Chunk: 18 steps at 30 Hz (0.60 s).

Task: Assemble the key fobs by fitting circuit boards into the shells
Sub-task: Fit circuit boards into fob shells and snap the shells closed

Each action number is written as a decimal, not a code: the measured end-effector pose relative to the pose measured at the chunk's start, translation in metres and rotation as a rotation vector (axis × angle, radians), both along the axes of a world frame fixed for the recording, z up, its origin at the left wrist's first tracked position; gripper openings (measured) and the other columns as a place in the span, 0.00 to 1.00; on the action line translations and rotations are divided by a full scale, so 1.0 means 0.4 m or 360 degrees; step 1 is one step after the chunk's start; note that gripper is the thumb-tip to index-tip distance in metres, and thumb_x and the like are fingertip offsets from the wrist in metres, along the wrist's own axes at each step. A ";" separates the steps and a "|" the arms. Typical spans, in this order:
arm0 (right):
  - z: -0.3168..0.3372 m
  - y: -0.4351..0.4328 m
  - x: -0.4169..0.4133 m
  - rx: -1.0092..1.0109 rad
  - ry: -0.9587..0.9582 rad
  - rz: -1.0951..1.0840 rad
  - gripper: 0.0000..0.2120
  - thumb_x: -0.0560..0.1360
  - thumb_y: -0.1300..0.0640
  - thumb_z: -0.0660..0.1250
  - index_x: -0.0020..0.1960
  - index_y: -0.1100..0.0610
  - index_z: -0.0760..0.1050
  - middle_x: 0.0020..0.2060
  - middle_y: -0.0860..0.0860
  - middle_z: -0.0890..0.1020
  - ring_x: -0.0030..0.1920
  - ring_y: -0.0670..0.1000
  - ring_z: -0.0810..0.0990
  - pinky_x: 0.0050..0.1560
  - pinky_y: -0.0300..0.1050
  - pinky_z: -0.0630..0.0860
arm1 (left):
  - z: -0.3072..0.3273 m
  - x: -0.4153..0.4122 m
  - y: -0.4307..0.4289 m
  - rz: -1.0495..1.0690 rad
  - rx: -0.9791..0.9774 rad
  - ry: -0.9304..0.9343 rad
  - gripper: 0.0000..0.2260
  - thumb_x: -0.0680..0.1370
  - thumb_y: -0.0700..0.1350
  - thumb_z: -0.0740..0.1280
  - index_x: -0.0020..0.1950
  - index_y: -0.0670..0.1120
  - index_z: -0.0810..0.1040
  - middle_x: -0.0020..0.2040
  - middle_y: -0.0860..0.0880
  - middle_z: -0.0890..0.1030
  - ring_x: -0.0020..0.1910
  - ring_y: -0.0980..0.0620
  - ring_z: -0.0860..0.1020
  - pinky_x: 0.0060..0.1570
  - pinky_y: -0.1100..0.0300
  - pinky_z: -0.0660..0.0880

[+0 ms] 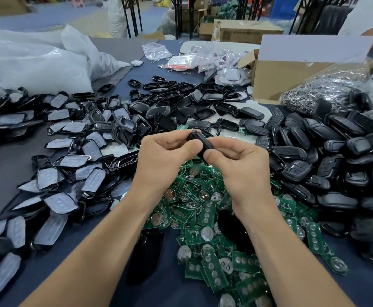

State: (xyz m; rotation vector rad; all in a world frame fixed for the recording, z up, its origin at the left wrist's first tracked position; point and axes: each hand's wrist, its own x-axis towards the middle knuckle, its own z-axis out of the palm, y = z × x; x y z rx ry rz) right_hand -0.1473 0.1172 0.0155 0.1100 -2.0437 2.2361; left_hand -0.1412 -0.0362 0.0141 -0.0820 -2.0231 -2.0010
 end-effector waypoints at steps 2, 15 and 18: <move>0.004 -0.004 0.003 -0.0176 -0.0082 0.0033 0.15 0.70 0.72 0.77 0.40 0.51 0.88 0.38 0.52 0.89 0.39 0.49 0.88 0.42 0.35 0.80 | 0.001 0.003 0.010 -0.0071 0.0095 -0.0047 0.09 0.78 0.40 0.75 0.52 0.53 0.89 0.48 0.49 0.89 0.50 0.51 0.87 0.50 0.59 0.83; -0.004 -0.016 0.011 -0.0296 -0.0239 0.0198 0.12 0.70 0.70 0.77 0.41 0.54 0.88 0.39 0.57 0.88 0.38 0.53 0.86 0.42 0.45 0.84 | 0.000 0.004 0.035 0.0103 0.0154 -0.0117 0.09 0.83 0.40 0.68 0.53 0.42 0.88 0.48 0.42 0.88 0.53 0.37 0.86 0.58 0.34 0.80; -0.003 -0.013 0.012 -0.0220 -0.0222 0.0221 0.12 0.69 0.70 0.78 0.41 0.53 0.88 0.40 0.57 0.89 0.39 0.53 0.87 0.41 0.43 0.84 | 0.000 0.009 0.032 0.0119 0.0070 -0.0087 0.11 0.84 0.40 0.67 0.50 0.43 0.89 0.46 0.42 0.89 0.52 0.34 0.85 0.56 0.34 0.80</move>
